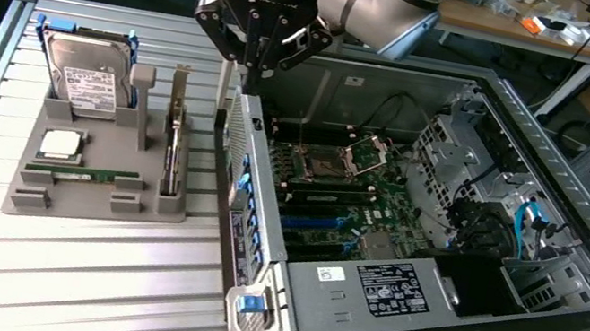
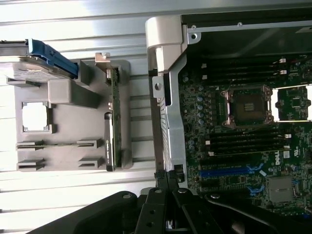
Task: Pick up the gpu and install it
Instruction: 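Reach for the gpu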
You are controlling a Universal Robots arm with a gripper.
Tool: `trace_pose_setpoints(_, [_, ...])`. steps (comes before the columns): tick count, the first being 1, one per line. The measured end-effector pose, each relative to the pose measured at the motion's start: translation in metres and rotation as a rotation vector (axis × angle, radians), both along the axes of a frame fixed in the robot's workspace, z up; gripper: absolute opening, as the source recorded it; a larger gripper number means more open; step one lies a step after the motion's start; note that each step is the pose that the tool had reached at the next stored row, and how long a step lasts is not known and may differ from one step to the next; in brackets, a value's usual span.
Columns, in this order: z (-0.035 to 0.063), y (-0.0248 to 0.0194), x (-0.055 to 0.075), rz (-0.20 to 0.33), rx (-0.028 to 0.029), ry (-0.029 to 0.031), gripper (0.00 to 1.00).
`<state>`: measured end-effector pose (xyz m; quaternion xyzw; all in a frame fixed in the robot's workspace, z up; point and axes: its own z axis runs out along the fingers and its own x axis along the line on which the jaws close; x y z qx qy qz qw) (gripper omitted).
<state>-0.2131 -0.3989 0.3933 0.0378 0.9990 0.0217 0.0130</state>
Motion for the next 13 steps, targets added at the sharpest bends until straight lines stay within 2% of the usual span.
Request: trace_pose_setpoints(13, [0.0,0.0,-0.0055,0.0,0.0,0.0,0.11])
